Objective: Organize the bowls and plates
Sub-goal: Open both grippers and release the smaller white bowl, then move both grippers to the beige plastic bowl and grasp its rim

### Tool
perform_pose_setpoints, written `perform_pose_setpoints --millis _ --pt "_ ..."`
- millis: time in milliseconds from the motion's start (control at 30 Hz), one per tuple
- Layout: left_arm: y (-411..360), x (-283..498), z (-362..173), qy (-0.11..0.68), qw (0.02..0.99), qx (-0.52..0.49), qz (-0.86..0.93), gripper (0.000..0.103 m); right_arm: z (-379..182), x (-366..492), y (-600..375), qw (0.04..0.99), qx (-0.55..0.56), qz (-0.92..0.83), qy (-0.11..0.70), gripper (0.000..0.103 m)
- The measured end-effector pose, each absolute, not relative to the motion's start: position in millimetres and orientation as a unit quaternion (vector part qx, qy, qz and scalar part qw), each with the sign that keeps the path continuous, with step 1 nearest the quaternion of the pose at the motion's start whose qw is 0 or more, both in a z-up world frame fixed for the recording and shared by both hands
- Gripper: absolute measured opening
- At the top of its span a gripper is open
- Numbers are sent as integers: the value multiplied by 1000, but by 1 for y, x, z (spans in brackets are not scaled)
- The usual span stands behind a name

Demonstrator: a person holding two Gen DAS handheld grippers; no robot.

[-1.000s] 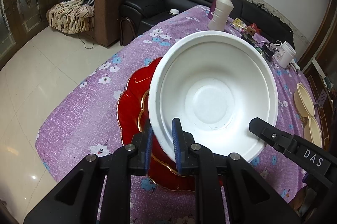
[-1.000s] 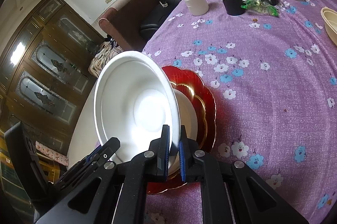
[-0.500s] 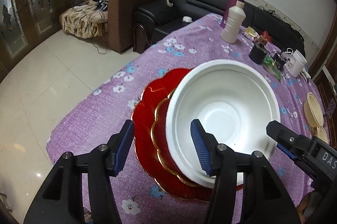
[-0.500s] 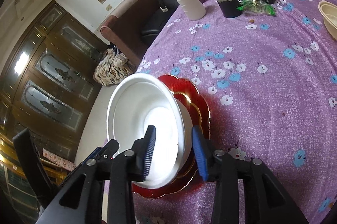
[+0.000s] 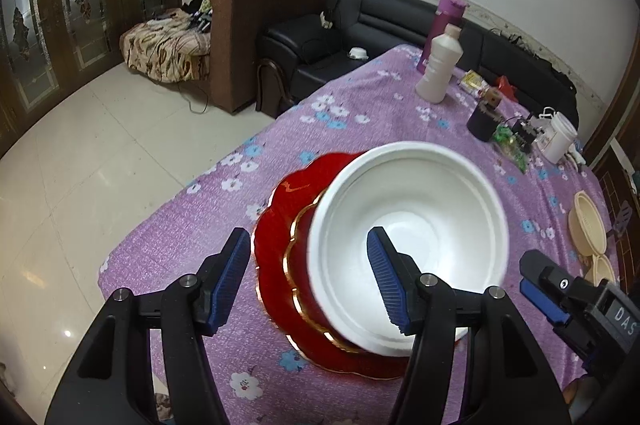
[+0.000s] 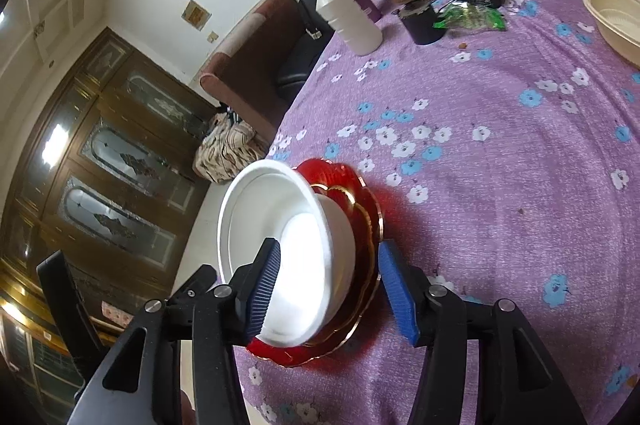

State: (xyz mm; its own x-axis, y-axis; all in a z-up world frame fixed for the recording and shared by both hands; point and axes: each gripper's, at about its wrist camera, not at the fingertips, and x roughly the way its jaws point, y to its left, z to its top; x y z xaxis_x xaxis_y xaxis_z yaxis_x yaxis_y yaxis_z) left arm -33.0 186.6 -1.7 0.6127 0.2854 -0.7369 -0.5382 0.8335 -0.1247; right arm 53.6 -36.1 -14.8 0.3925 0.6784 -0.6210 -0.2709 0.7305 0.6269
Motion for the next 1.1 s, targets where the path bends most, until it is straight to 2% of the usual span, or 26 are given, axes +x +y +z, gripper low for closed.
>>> perform_pose_setpoints --millis 67,200,267,300,367,467,1100 --pt "180 -32 5 365 887 -165 230 67 -15 54 -46 806 230 291 461 59" --pt "159 -30 20 346 902 -154 208 70 -13 54 -72 808 254 284 449 69" --pt "147 -27 27 338 910 -151 189 76 -13 54 -87 810 267 274 444 81" --pt "138 -24 31 333 915 -149 175 79 -14 54 -93 811 270 271 442 83" --pt "122 -20 36 327 922 -142 151 80 -16 55 -110 813 278 258 442 91" --pt "95 -6 40 337 927 -133 101 80 -22 54 -135 812 292 238 446 97" --pt "-112 103 4 469 872 -90 -113 80 -23 43 -364 840 372 39 393 98"
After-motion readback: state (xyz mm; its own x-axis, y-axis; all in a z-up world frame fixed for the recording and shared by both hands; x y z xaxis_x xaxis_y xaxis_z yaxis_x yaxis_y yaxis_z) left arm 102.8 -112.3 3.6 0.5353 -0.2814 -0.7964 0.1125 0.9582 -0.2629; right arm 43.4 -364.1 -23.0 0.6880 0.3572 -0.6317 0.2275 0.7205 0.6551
